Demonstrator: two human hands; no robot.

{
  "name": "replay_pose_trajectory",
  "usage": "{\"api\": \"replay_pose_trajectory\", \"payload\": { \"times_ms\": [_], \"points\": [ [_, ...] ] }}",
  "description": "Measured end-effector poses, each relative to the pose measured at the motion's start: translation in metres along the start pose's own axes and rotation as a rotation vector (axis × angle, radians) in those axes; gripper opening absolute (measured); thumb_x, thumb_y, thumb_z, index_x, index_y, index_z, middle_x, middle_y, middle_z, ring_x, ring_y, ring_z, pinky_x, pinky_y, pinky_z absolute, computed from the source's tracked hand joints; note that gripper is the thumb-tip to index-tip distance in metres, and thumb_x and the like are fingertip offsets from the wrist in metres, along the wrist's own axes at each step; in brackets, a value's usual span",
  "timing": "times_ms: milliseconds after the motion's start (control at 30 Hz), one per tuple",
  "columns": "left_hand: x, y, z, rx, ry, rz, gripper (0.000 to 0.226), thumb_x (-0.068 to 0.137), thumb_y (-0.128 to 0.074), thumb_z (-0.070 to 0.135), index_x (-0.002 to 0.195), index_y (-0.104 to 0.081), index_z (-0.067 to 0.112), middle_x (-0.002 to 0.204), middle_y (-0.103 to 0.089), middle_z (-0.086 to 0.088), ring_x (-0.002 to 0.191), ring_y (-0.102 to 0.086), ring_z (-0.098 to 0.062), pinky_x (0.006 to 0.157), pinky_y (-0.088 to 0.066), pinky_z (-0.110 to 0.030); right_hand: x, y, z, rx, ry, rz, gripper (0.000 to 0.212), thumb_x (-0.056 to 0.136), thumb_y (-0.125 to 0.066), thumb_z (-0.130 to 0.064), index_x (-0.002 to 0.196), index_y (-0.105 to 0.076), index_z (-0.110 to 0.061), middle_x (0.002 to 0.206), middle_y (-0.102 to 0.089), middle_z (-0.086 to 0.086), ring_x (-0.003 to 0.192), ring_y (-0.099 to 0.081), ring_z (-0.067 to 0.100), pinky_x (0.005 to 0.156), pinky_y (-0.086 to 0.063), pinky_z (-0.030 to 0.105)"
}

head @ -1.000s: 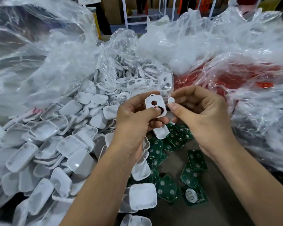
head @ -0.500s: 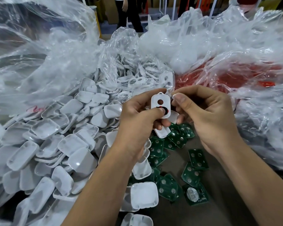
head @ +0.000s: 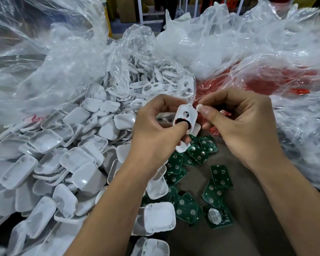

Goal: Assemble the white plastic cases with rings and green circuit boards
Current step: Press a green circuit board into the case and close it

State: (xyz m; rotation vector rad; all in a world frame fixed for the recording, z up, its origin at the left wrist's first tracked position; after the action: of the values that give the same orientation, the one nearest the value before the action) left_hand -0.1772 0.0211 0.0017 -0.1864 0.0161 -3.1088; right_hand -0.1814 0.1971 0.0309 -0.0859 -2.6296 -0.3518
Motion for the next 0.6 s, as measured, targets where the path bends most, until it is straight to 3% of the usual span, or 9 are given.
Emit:
{"api": "replay_pose_trajectory", "payload": {
  "times_ms": [167,233,300,400,467,600],
  "points": [
    [-0.003,-0.004,0.008,0.053,-0.078,-0.009,0.034,0.085,-0.071,-0.009,0.103,-0.072,0.02,0.09,-0.075,0.002,0.055,-0.072,-0.027,0.048,-0.047,-0.023,-0.003,-0.001,-0.007,-0.091,0.039,0.014,0.009,0.089,-0.083,-0.012,0.096,-0.08,-0.017,0.082,-0.078,-0.006,0.062,-0.074,0.018,0.059,-0.062,0.032],
    [-0.004,-0.004,0.009,0.066,-0.096,-0.009,0.036,0.085,-0.072,-0.006,0.105,-0.071,0.024,0.08,-0.074,-0.002,0.052,-0.069,-0.024,0.046,-0.045,-0.022,-0.005,-0.002,-0.01,-0.115,0.066,0.013,0.01,0.09,-0.082,-0.013,0.096,-0.08,-0.021,0.082,-0.077,-0.008,0.064,-0.074,0.017,0.06,-0.063,0.034],
    [-0.005,-0.004,0.011,0.08,-0.107,-0.005,0.038,0.086,-0.073,-0.003,0.107,-0.07,0.029,0.07,-0.072,-0.01,0.053,-0.066,-0.032,0.047,-0.046,-0.027,-0.005,-0.004,-0.014,-0.149,0.102,0.004,0.008,0.09,-0.081,-0.014,0.096,-0.08,-0.021,0.086,-0.076,-0.01,0.07,-0.073,0.016,0.064,-0.062,0.035],
    [-0.005,-0.004,0.014,0.053,-0.131,-0.005,0.037,0.086,-0.074,-0.002,0.107,-0.07,0.029,0.069,-0.069,-0.017,0.06,-0.067,-0.045,0.048,-0.048,-0.034,-0.004,-0.006,-0.016,-0.217,0.127,0.002,0.007,0.088,-0.083,-0.016,0.094,-0.079,-0.019,0.097,-0.066,-0.005,0.085,-0.066,0.012,0.069,-0.053,0.022],
    [-0.005,-0.004,0.016,0.038,-0.145,-0.011,0.036,0.086,-0.074,-0.003,0.108,-0.071,0.026,0.074,-0.073,-0.009,0.058,-0.07,-0.036,0.046,-0.049,-0.032,-0.004,-0.007,-0.015,-0.23,0.115,0.006,0.008,0.088,-0.082,-0.016,0.094,-0.079,-0.021,0.098,-0.061,-0.002,0.083,-0.062,0.012,0.068,-0.048,0.017],
    [-0.003,-0.006,0.014,-0.053,-0.125,-0.036,0.036,0.085,-0.073,-0.009,0.11,-0.071,0.017,0.094,-0.077,0.001,0.056,-0.072,-0.022,0.049,-0.049,-0.023,-0.005,-0.008,-0.018,-0.198,0.106,0.021,0.006,0.093,-0.078,-0.017,0.093,-0.077,-0.023,0.095,-0.061,-0.008,0.075,-0.06,0.016,0.057,-0.048,0.02]
  ]
}}
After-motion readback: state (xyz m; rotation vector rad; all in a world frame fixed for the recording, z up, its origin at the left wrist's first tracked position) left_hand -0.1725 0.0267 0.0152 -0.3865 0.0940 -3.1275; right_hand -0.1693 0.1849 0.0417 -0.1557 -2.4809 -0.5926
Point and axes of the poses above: each hand's wrist, its own x-axis towards the middle knuckle, its own y-axis out of the back of the hand, z = x × y, the point moved 8 cm from there along x, towards the middle knuckle
